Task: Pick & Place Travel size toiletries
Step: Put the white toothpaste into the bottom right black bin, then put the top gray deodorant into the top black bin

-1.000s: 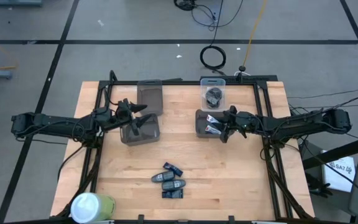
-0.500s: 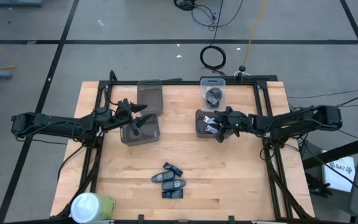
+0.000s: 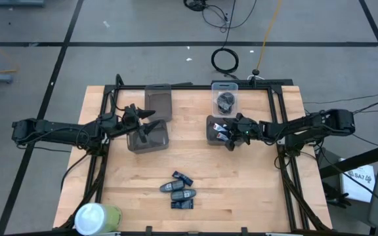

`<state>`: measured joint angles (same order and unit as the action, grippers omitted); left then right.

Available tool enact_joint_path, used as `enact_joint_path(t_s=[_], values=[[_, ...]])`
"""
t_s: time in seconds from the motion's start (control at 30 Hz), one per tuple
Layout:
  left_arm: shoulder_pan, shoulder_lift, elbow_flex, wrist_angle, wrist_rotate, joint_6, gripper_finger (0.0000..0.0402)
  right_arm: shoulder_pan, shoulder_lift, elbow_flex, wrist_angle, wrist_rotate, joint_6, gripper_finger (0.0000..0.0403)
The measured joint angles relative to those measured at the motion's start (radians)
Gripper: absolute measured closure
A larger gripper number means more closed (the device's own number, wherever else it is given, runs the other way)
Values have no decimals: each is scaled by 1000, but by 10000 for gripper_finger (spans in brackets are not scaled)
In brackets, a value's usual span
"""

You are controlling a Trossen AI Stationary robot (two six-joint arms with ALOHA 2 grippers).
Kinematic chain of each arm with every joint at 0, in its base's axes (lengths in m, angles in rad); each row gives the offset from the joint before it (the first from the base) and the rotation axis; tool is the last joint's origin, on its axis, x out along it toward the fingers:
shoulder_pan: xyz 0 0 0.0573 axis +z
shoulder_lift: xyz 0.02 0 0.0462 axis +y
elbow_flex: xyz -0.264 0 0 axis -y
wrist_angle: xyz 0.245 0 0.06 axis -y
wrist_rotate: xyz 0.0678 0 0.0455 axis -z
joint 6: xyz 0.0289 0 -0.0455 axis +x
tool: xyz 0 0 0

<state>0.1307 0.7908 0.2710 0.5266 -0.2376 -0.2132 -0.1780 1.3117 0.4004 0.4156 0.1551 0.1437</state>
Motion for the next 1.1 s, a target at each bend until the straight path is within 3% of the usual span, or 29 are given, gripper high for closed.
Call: enact_joint_path(t_s=[0.17, 0.6, 0.8, 1.1], values=[[0, 0, 0, 0, 0, 0, 131, 0, 0, 0, -1, 0, -10, 333], [0, 0, 0, 0, 0, 0, 131, 0, 0, 0, 19, 0, -3, 232], [0, 0, 0, 0, 0, 0, 131, 0, -32, 0, 39, 0, -2, 223], [0, 0, 0, 0, 0, 0, 131, 3, -200, 0, -40, -4, 1, 235]])
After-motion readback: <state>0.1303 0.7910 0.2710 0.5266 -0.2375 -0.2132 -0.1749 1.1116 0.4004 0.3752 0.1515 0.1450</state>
